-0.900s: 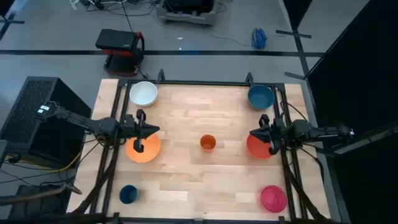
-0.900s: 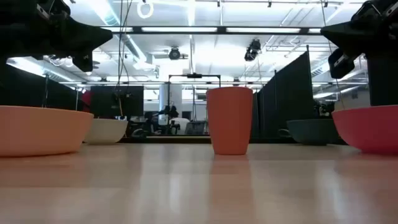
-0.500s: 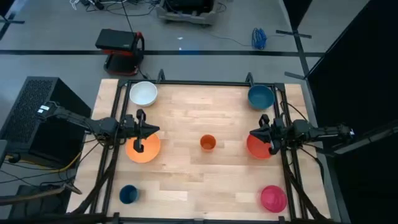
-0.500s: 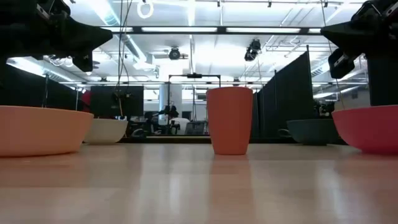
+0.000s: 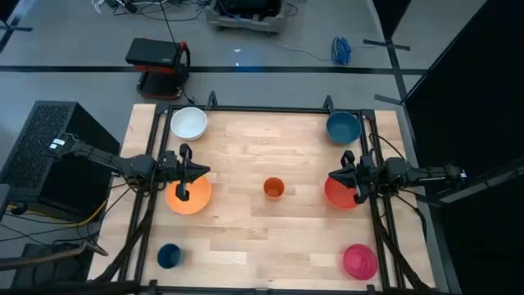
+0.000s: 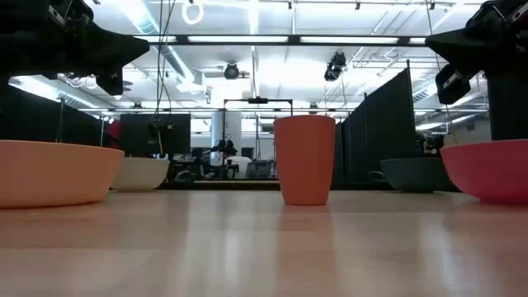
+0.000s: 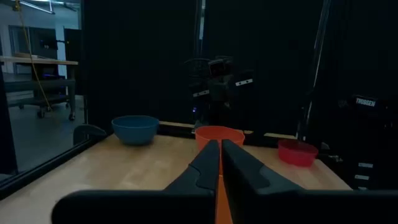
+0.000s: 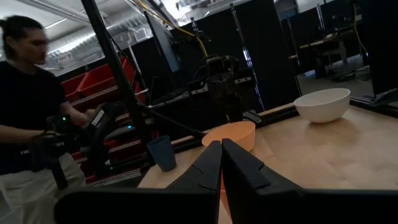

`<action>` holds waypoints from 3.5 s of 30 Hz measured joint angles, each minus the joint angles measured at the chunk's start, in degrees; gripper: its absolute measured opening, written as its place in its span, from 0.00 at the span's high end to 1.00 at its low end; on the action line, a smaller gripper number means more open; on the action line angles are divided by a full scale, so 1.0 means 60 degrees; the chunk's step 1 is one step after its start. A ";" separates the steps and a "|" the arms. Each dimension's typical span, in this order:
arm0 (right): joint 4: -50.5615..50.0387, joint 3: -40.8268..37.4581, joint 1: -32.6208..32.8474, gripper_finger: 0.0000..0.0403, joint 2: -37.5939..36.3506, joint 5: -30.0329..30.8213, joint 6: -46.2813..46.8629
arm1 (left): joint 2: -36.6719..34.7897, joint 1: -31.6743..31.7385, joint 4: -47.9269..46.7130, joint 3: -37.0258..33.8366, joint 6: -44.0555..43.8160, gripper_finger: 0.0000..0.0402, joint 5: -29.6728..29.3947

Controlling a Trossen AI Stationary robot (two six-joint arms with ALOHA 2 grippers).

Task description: Nest bowls inside each other

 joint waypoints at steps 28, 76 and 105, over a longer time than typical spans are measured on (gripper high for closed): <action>0.0000 -0.0001 -0.0001 1.00 -0.0003 -0.0001 0.0000 | 0.0000 0.0000 -0.0002 0.0002 -0.0003 0.99 0.0004; 0.0006 -0.0004 -0.0009 1.00 -0.0002 0.0070 -0.0917 | 0.0000 0.0000 0.0021 0.0071 -0.0038 0.99 -0.0116; 0.0302 -0.0002 -0.0045 1.00 -0.0004 0.0826 -0.1522 | 0.0000 0.0000 0.0038 0.0096 -0.0265 1.00 -0.0173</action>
